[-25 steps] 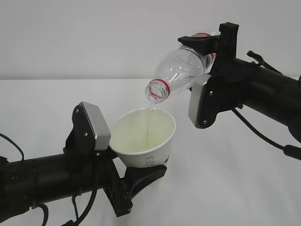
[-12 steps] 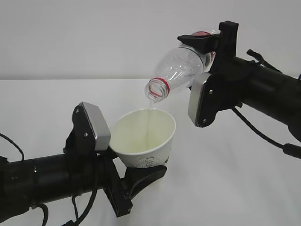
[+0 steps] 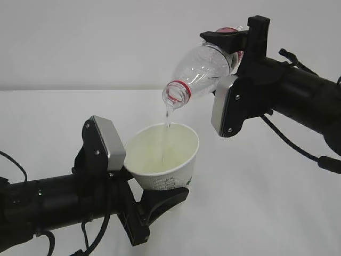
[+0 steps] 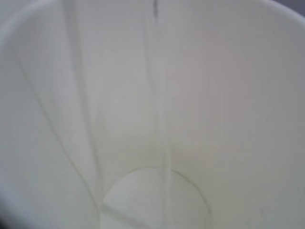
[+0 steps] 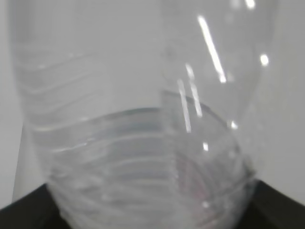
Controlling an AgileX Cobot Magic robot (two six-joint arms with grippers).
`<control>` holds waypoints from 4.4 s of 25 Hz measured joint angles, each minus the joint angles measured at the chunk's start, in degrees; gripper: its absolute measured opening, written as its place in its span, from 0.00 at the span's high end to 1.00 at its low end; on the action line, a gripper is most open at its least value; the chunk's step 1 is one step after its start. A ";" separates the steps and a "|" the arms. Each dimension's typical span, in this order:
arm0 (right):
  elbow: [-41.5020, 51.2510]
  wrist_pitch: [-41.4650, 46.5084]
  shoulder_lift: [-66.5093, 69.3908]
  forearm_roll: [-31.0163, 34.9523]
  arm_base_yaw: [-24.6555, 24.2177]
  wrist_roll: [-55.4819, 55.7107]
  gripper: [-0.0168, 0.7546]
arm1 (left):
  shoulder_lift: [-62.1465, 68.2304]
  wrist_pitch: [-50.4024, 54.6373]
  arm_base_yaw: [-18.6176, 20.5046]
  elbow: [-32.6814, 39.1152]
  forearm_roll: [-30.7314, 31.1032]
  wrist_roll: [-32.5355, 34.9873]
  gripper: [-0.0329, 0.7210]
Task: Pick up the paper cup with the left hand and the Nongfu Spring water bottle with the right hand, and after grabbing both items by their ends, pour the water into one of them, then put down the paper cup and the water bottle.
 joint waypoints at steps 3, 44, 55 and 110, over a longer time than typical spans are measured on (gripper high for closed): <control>0.00 0.00 0.00 0.00 0.00 0.00 0.31 | 0.00 0.00 0.00 0.00 0.00 0.00 0.28; -0.09 0.00 0.00 -0.03 0.00 -0.08 0.31 | 0.00 0.83 0.00 0.00 0.09 0.00 0.28; -0.09 0.00 0.00 -0.03 0.00 -0.08 0.31 | 0.00 0.92 0.00 0.00 0.09 0.00 0.28; -0.09 0.00 0.00 -0.50 0.00 -0.08 0.31 | 0.00 0.96 0.00 0.00 -0.12 0.00 0.29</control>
